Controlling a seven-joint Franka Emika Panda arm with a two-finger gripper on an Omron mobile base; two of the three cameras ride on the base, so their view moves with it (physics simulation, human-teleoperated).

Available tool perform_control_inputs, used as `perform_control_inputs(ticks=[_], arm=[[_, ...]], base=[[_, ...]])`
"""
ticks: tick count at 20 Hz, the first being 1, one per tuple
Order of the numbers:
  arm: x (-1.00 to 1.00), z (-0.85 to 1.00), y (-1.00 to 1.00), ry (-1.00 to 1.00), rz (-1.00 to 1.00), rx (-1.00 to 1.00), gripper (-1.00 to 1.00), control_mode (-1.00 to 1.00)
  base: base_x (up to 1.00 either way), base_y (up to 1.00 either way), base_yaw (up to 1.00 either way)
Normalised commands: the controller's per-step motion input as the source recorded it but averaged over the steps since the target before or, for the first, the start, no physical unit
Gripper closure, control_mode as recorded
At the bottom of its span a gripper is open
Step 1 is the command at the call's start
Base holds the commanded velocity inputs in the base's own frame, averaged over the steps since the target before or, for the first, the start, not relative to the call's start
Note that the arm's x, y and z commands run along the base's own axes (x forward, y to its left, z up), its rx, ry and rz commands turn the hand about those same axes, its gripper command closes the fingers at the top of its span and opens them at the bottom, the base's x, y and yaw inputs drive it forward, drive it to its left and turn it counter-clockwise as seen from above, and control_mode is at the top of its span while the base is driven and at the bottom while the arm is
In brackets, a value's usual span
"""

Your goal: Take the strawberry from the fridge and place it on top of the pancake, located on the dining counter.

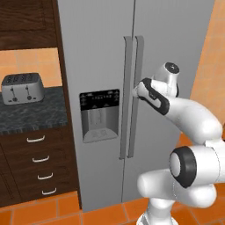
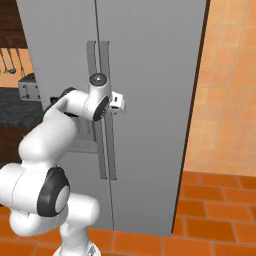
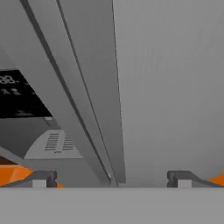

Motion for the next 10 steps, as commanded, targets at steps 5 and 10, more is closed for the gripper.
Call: perform_control_inputs(ticks=[5,10], arm=[[0.6,-0.24,0.09,-0.06,-0.06,-0.01,-1.0,-1.0],[0.58,-0.19,0.0,-0.04,-0.01,0.0,-1.0,-1.0]], base=[[0.0,0.0,0.0],[0.0,0.0,0.0]])
